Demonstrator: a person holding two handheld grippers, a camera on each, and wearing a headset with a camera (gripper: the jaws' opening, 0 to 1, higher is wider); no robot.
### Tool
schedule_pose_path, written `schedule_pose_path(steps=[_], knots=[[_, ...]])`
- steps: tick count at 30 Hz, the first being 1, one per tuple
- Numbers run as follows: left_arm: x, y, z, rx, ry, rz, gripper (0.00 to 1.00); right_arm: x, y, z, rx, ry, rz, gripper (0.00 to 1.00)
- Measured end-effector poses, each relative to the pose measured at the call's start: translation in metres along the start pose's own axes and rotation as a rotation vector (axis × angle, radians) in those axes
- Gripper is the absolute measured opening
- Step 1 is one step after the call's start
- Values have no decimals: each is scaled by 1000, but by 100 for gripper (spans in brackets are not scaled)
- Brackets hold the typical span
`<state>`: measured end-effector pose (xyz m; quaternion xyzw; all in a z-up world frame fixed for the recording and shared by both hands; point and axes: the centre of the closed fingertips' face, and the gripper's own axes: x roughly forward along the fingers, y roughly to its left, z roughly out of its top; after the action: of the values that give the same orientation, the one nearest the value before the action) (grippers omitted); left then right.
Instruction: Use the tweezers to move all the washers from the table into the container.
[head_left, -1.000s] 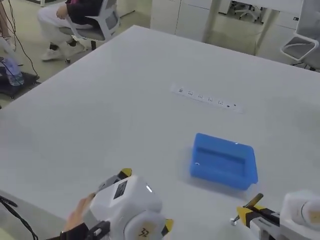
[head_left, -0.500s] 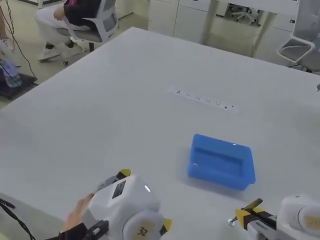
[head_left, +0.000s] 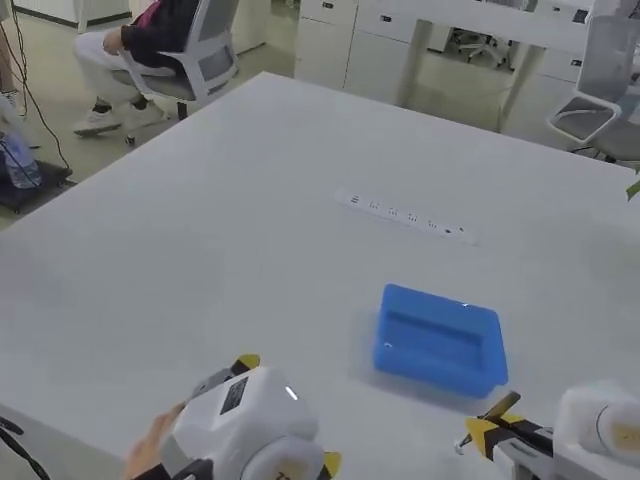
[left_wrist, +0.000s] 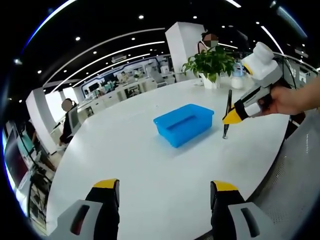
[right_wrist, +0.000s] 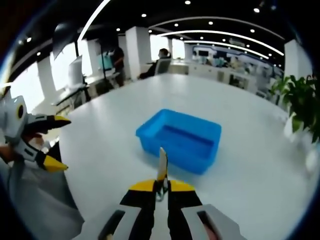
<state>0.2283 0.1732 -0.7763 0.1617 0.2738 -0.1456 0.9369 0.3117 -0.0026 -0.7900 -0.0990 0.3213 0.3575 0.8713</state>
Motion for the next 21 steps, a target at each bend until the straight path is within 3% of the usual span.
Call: schedule_pose_path(steps=[10, 21], knots=[[0, 1, 0, -1, -3, 2, 75, -10, -5, 39, -17, -71, 1, 5], [-1, 1, 0, -5, -4, 2, 74, -6, -13, 65, -39, -114, -7, 5]])
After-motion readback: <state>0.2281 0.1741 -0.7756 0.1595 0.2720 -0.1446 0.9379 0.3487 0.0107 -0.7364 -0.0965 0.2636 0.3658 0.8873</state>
